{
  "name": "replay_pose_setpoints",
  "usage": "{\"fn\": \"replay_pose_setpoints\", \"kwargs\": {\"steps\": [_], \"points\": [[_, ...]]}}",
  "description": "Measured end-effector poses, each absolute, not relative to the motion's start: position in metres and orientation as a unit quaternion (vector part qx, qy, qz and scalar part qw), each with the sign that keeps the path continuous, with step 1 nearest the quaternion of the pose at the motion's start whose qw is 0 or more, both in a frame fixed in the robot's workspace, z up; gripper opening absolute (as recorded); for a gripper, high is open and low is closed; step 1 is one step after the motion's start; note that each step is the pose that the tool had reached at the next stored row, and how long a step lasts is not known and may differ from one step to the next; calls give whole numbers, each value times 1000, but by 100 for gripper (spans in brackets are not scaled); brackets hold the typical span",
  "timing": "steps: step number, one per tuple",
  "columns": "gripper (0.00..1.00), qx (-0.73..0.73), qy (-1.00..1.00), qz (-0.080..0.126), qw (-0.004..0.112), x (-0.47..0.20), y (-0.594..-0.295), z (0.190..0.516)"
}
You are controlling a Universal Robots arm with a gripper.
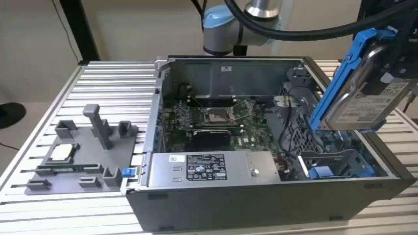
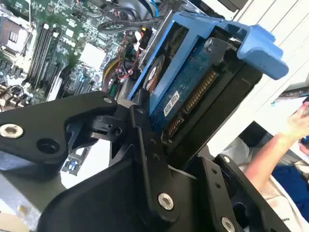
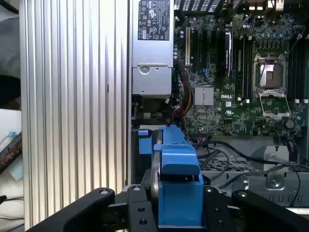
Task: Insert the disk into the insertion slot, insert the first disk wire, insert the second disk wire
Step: 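Insert the disk into the insertion slot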
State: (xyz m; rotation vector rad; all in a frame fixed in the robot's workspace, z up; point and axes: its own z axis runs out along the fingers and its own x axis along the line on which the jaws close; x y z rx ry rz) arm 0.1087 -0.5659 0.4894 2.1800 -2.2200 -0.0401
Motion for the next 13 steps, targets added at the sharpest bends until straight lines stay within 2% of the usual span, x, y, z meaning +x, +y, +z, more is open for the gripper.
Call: {"fn": "replay_pose_setpoints", "kwargs": {"steps": [13], "points": [[0,701,-713,-13,15,109,-566,489]]}}
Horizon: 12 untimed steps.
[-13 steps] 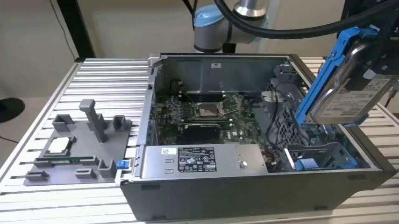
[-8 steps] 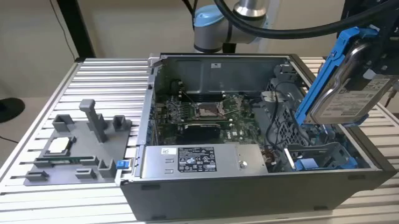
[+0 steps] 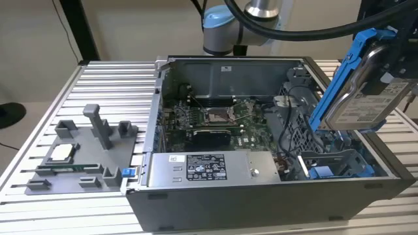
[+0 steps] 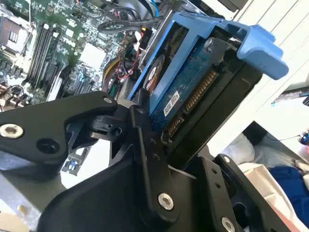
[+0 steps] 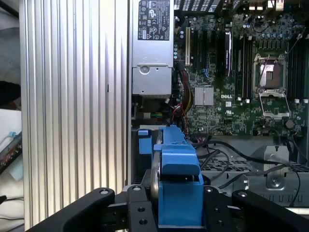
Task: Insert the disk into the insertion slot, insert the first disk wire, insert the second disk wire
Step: 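Insert the disk into the insertion slot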
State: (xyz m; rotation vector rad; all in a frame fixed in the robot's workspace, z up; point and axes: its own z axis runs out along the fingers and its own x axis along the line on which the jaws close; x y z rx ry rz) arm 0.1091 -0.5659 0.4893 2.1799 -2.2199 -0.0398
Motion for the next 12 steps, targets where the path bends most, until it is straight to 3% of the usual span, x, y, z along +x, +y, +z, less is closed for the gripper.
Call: {"fn": "replay_pose_setpoints", "kwargs": {"steps": [12], "points": [[0,700,-713,-13,15,115,-566,471]]}}
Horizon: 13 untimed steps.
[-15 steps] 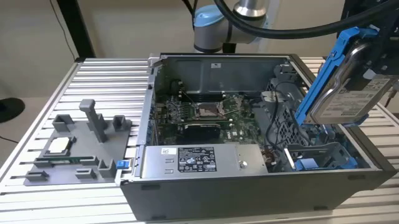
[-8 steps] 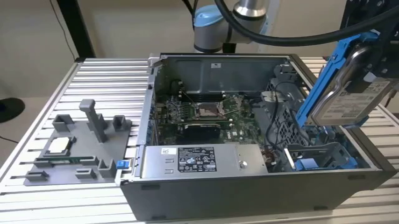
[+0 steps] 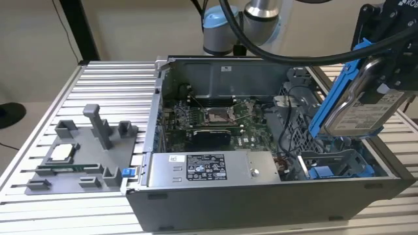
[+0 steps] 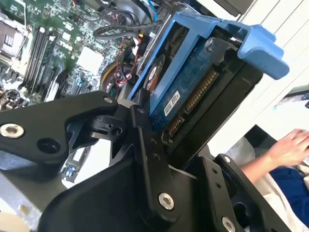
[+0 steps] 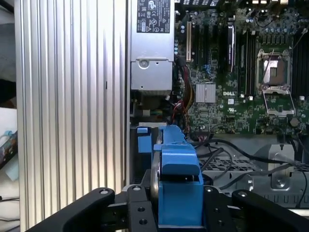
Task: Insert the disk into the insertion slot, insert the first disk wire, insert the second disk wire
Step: 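Insert the disk into the insertion slot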
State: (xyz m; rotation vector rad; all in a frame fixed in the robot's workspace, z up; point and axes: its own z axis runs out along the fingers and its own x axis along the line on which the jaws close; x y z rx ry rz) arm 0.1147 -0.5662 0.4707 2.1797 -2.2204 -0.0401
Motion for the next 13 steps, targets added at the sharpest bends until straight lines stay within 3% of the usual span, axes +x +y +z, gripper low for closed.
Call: {"fn": "replay_pose_setpoints", "kwargs": {"steps": [13], "points": [[0,700,-713,-13,15,121,-570,445]]}}
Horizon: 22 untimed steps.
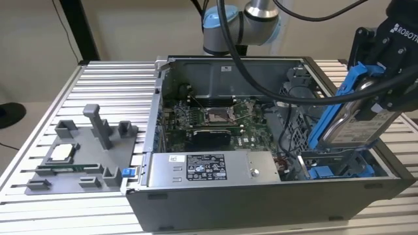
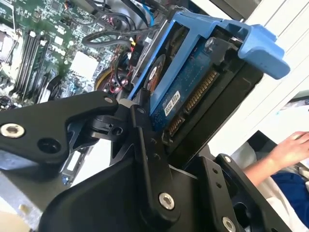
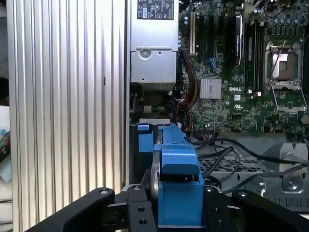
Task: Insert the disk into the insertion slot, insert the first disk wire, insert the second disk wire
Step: 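Insert the disk into the insertion slot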
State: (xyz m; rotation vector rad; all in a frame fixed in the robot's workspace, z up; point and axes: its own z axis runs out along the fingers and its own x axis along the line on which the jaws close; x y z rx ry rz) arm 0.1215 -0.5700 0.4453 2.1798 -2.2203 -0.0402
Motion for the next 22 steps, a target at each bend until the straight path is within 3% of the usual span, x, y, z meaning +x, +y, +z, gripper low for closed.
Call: {"fn": "replay_pose_setpoints", "kwargs": {"steps": [22], "points": [[0,700,-714,-13,15,122,-583,416]]}}
